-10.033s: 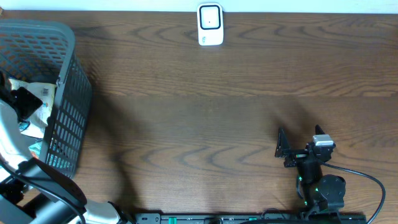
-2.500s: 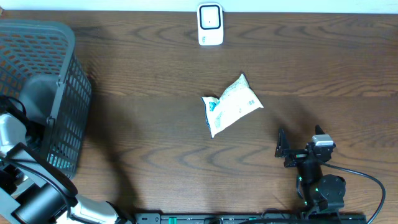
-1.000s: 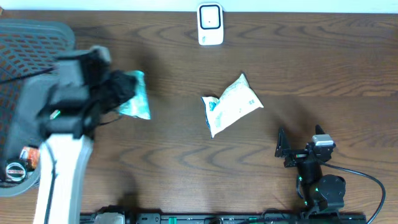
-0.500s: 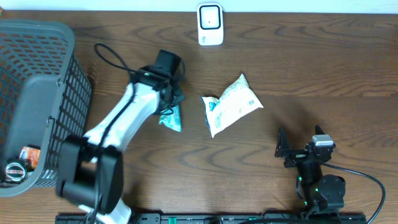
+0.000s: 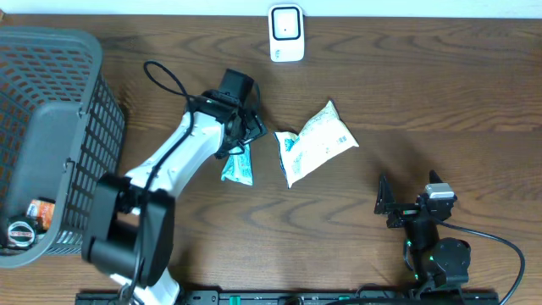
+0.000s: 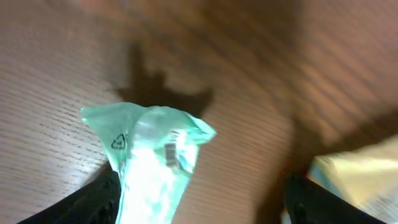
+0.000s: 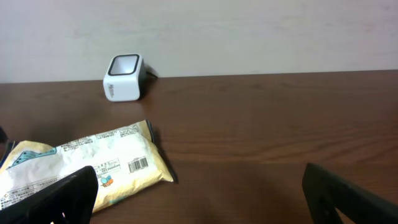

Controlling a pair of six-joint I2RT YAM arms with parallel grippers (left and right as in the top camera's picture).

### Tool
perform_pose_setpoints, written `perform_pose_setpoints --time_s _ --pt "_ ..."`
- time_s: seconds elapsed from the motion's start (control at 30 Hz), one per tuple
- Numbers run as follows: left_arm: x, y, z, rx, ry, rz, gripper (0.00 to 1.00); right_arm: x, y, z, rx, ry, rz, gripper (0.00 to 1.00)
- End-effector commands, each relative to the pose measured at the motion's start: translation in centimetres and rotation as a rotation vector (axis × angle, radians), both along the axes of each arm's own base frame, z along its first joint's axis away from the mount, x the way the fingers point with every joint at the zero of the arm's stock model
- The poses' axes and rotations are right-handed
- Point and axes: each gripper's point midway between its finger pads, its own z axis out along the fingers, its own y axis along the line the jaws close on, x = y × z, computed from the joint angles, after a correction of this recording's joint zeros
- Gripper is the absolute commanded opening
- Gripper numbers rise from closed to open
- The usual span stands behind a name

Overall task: Scan the item barcode
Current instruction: 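Carry the green pack out and set it left of the cream pack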

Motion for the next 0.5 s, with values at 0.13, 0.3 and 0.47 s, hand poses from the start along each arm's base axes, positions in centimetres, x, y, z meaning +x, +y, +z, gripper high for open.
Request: perform_pose_setpoints --time_s 0.13,0.3,0.47 --pt "1.3 5.8 15.6 -0.006 -0.378 0.013 0.89 0.0 0.0 -0.1 -0.006 0.001 0.002 0.99" --pt "-0.7 14.4 24.4 0.077 -0.552 0.144 0.98 0.0 0.0 -0.1 -0.006 0.001 0.002 0.99" --pt "-3.5 22.1 30.0 0.198 -0.616 0.295 1.0 0.0 0.0 -0.1 -0.006 0.001 0.002 0.99"
